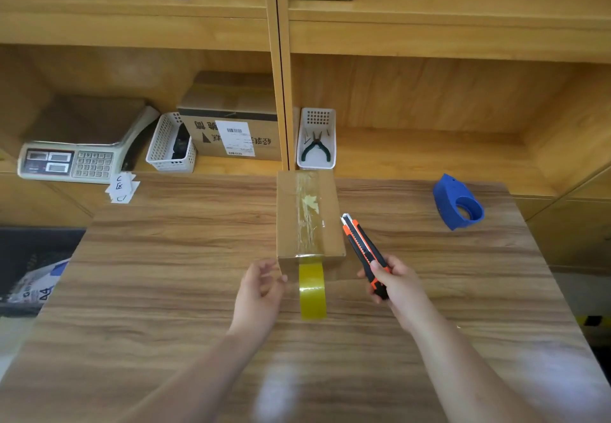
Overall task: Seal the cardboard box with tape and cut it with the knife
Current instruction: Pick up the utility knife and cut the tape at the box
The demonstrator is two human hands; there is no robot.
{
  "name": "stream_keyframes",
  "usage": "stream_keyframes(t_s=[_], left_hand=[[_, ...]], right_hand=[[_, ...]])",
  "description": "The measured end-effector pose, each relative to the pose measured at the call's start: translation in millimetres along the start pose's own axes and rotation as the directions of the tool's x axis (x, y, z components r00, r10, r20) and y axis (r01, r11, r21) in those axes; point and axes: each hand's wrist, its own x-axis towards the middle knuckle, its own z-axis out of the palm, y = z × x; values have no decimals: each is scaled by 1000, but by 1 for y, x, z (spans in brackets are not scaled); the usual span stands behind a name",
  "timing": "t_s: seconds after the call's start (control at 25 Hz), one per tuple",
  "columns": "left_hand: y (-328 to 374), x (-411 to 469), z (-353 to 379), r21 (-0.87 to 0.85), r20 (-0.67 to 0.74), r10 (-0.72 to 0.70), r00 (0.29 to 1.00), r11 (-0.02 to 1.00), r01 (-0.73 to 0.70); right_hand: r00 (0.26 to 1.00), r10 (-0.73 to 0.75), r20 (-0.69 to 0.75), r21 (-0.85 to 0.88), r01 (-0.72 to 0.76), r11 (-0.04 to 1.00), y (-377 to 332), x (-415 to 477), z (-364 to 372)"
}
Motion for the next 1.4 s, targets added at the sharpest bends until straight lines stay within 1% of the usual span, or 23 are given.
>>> stream_keyframes(t_s=[0.04,0.08,0.12,0.16,0.2,0.28,0.32,0.52,0.6,0.72,0.84,0.96,1.08,1.12,1.2,1.28,1.4], left_hand=[[4,-5,5,-162,27,-151,988,975,153],[5,-7,11,-278,81,-267,960,919,279],[7,-9,16,-329,146,-331,932,872,361],[7,-10,21,-311,193,-357,914,861,402],[6,-12,25,-255,221,-361,906,875,411],[4,-17,33,-143,235,-321,917,922,360],[4,-18,35,-121,233,-290,928,939,323],[7,-7,37,-105,185,-206,961,968,227],[3,-1,40,-59,172,-207,963,974,220],[-8,10,46,7,170,-266,949,963,268],[-5,16,50,-40,164,-331,929,939,341],[4,26,54,-64,144,-360,922,926,372],[8,27,55,-74,146,-391,909,912,404],[7,26,55,-75,155,-396,905,909,410],[8,18,53,-59,177,-378,909,918,393],[2,13,53,-26,180,-326,928,942,336],[-1,5,53,17,193,-239,952,971,240]], right_hand=[[1000,-3,-24,-5,3,1000,1,-2,3],[999,-5,-45,-9,4,1000,2,-5,4],[998,-3,-62,-12,2,1000,2,-8,6],[997,6,-77,-17,-7,1000,2,-11,8],[996,18,-90,-25,-20,999,2,-14,10],[994,34,-108,-37,-38,999,2,-19,13],[993,34,-109,-39,-39,998,3,-21,14],[996,19,-87,-46,-23,999,5,-25,17],[996,15,-89,-50,-19,999,4,-25,17],[997,13,-78,-58,-17,998,2,-24,18],[997,1,-75,-50,-4,999,0,-24,19],[998,-14,-61,-35,12,999,-3,-23,17],[1000,-5,2,28,5,1000,-8,-23,14],[1000,-6,28,24,5,1000,-8,-22,12],[996,-13,89,-5,13,1000,-8,-21,7],[990,-6,141,22,3,1000,-9,-19,4],[988,-7,154,-18,10,1000,-14,-21,-2]])
